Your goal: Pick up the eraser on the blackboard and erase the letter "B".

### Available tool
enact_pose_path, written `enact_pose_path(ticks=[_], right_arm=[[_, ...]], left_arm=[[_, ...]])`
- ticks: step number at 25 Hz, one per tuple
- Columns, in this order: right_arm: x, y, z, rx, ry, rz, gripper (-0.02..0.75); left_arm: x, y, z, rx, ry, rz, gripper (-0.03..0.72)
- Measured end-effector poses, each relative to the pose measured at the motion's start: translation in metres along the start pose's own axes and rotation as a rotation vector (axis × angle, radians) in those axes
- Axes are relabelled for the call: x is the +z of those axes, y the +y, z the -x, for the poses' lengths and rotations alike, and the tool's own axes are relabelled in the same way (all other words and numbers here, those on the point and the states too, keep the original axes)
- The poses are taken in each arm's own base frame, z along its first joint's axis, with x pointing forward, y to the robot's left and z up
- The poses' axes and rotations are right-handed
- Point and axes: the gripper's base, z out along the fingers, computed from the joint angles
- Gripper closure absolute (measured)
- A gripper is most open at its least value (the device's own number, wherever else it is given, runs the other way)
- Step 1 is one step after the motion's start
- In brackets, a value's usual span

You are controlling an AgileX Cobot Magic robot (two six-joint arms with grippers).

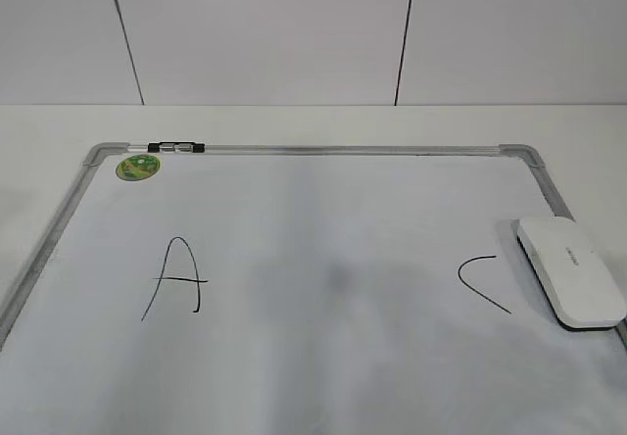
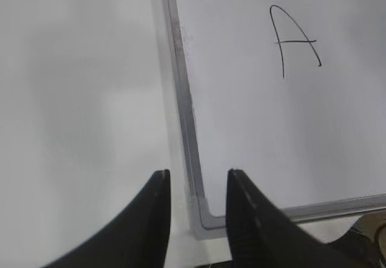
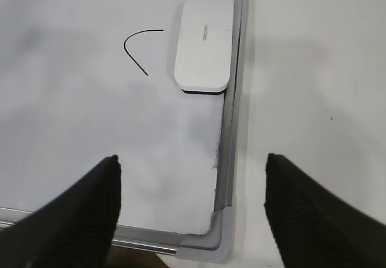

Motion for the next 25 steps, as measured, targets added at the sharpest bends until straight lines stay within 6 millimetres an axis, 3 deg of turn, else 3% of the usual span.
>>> enact_pose_path(ticks=[5,12,17,25], right_arm=[[-0.004,0.001,-0.006,-0.006,-0.034,-0.007,0.166],[-0.007,0.002,-0.009,-0.009,-0.06,-0.01,0.166],[-0.016,0.003,-0.015,-0.02,-0.132,-0.02,0.166],[-0.023,0.004,-0.032,-0.04,-0.162,-0.044,0.166]], left_arm=[[-0.01,-0.004,-0.055,0.007,-0.12,-0.011,0.452],[-0.026,-0.013,-0.112,0.018,-0.362,-0.081,0.452],[-0.013,-0.013,-0.118,0.013,-0.301,-0.093,0.452],[-0.004,-0.008,-0.111,0.011,-0.382,-0.047,0.452]])
